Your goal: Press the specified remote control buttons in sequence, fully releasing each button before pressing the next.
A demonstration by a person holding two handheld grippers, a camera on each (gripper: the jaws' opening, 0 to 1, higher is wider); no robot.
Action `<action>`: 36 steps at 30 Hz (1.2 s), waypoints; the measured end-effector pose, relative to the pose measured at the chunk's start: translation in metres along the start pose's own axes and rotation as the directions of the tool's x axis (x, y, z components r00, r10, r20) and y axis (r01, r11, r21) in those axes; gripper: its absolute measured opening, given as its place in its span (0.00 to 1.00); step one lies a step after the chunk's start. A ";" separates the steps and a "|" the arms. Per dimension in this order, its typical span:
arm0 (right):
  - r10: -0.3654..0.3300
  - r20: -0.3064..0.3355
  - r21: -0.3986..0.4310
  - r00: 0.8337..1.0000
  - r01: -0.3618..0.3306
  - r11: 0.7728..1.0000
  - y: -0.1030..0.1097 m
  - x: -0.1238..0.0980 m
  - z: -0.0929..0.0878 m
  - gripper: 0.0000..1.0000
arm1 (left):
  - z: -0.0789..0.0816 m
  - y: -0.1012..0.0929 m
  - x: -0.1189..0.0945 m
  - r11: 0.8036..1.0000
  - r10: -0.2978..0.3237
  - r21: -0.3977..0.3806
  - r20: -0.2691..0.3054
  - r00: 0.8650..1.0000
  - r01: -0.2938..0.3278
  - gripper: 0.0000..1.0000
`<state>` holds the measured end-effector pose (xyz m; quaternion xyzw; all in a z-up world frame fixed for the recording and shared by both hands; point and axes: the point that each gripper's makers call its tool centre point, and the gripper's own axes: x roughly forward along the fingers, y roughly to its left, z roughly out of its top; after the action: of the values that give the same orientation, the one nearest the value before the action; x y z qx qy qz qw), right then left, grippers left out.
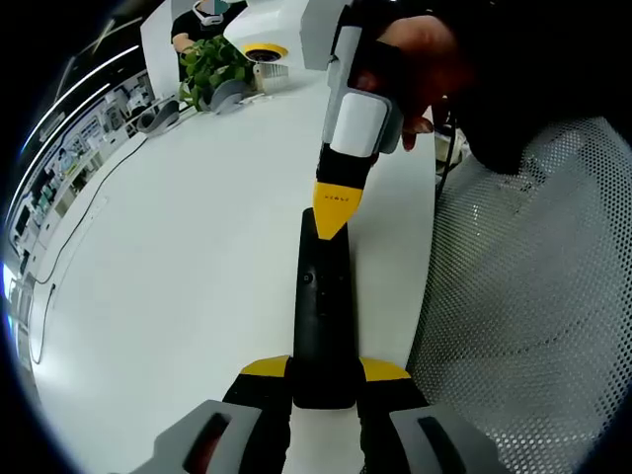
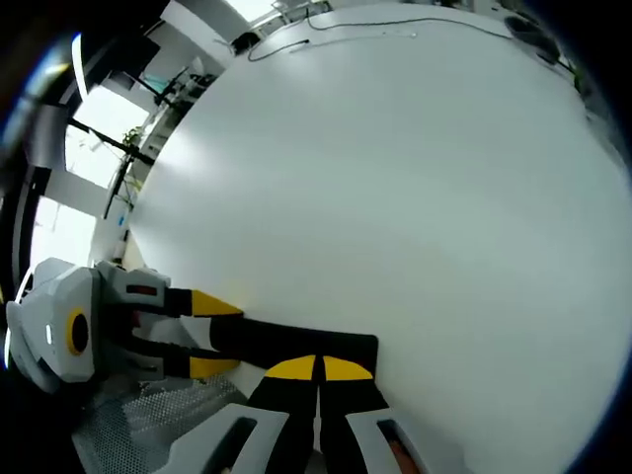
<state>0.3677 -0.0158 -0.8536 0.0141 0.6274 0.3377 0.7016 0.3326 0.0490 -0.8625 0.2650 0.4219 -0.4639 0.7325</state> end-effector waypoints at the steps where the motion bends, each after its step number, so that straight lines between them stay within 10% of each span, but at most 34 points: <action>1: 0.000 -0.002 0.001 1.000 0.000 1.000 0.000 0.000 0.000 0.00 | 0.000 0.000 0.000 1.000 0.000 -0.001 0.001 1.000 0.000 0.25; 36: 0.018 0.073 -0.039 0.997 -0.015 0.999 0.008 0.003 0.013 0.00 | 0.000 0.000 0.000 1.000 0.001 -0.004 0.007 1.000 -0.001 0.25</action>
<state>0.3754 -0.0026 -0.8501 0.0180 0.5945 0.3547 0.7214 0.3327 0.0489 -0.8625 0.2622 0.4200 -0.4636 0.7348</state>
